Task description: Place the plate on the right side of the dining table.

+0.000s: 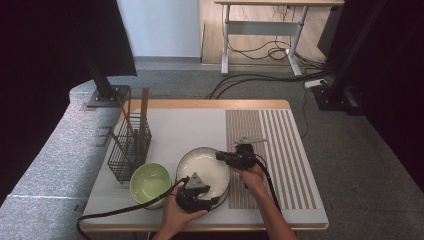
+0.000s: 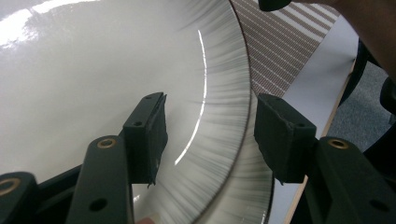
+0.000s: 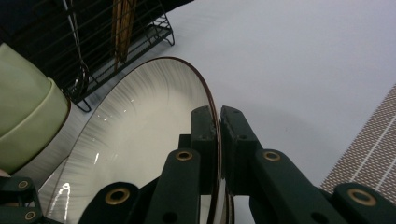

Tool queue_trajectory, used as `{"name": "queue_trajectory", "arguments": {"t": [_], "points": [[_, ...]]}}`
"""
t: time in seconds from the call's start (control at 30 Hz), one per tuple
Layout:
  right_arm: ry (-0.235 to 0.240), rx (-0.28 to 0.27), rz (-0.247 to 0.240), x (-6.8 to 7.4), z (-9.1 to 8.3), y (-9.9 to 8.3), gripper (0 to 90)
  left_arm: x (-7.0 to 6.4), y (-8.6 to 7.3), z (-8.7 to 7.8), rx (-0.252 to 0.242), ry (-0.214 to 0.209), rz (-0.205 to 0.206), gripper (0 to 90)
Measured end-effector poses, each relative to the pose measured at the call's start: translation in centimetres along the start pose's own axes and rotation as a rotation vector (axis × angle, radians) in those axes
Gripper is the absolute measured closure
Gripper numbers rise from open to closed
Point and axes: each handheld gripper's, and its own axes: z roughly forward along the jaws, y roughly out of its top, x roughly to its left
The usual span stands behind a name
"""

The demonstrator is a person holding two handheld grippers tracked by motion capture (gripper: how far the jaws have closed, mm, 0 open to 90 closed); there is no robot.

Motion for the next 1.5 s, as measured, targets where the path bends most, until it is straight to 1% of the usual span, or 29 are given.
{"name": "queue_trajectory", "arguments": {"t": [0.23, 0.33, 0.5, 0.6, 0.73, 0.97, 1.13, 1.27, 1.5], "points": [[-0.002, -0.041, 0.018, -0.4, -1.0, 0.3, 83.9, -0.5, 0.5, -1.6, -0.045, -0.009, 0.013, 43.6], [-0.010, -0.058, 0.015, -0.5, -1.3, 0.3, 83.7, -0.6, 0.7, -2.3, -0.066, -0.004, 0.018, 43.5], [-0.017, -0.074, 0.022, -0.6, -1.9, 0.4, 83.6, -0.7, 0.9, -3.1, -0.084, -0.006, 0.026, 43.4], [-0.008, -0.091, 0.028, -0.7, -2.4, 0.6, 83.6, -0.8, 1.0, -3.5, -0.096, -0.006, 0.029, 43.2], [-0.009, -0.110, 0.034, -1.0, -3.1, 0.8, 83.6, -0.9, 1.1, -3.9, -0.109, -0.008, 0.033, 43.1], [-0.027, -0.129, 0.042, -1.5, -4.0, 0.8, 83.6, -1.0, 1.3, -4.5, -0.121, -0.004, 0.039, 42.8], [-0.039, -0.145, 0.053, -2.0, -4.7, 0.8, 83.6, -0.9, 1.3, -4.6, -0.117, 0.007, 0.045, 42.6], [-0.047, -0.151, 0.063, -2.4, -5.2, 0.7, 83.6, -0.9, 1.3, -4.6, -0.116, 0.002, 0.044, 42.5], [-0.073, -0.183, 0.081, -3.1, -6.0, 0.7, 83.6, -0.8, 1.3, -4.5, -0.115, -0.005, 0.042, 42.5]]}}
